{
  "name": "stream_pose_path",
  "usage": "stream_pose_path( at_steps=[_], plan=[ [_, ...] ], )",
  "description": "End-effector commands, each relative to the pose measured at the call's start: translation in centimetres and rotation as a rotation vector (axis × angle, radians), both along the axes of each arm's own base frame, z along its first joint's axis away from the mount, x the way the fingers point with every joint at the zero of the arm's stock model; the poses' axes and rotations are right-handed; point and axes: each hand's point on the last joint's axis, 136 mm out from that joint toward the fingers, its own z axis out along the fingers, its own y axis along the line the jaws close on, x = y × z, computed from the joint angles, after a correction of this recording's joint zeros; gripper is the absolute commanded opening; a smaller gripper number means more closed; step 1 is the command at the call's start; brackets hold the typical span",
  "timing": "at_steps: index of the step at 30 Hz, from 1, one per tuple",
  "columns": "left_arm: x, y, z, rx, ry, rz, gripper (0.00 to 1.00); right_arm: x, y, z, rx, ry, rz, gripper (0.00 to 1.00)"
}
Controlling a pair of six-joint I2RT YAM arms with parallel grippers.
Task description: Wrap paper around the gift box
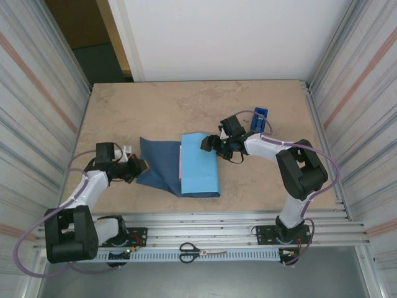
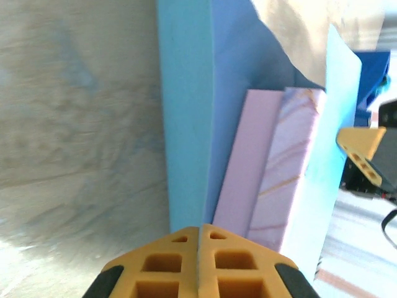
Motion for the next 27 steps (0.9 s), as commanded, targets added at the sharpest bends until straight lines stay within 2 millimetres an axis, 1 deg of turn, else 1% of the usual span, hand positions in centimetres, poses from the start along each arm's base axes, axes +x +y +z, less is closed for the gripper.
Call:
stream_pose_path(
  at_steps=[1, 6, 11, 13, 18, 21, 24, 27],
  plan=[
    [0.5, -1.2, 2.4, 0.094, -0.106, -0.081, 0.00, -4.9, -2.9, -6.2, -0.206, 0.210, -0.006, 0.74],
    [0.7, -3.7, 5.1, 0.200, -0.238, -0.208, 0.00, -4.9, -2.8, -6.2, -0.202, 0.213, -0.011, 0.74],
    [-0.2, -7.2, 7.0, 0.282, -0.359, -0.398, 0.00, -4.8, -2.8, -6.2, -0.202, 0.215, -0.014, 0.74],
    [-0.6, -8.6, 7.3, 0.297, -0.375, -0.471, 0.00, -4.8, -2.8, -6.3, -0.202, 0.216, -0.016, 0.74],
    [-1.6, -11.6, 7.1, 0.330, -0.386, -0.629, 0.00, -4.8, -2.8, -6.2, -0.204, 0.216, -0.019, 0.74],
    [-1.4, -12.7, 7.0, 0.318, -0.367, -0.644, 0.00, -4.9, -2.8, -6.3, -0.203, 0.218, -0.018, 0.74],
    [-1.1, -14.2, 7.5, 0.240, -0.362, -0.645, 0.00, -4.9, -2.7, -6.3, -0.201, 0.221, -0.019, 0.74],
    [-0.7, -15.1, 7.7, 0.206, -0.362, -0.641, 0.00, -4.9, -2.7, -6.4, -0.199, 0.221, -0.019, 0.74]
  ],
)
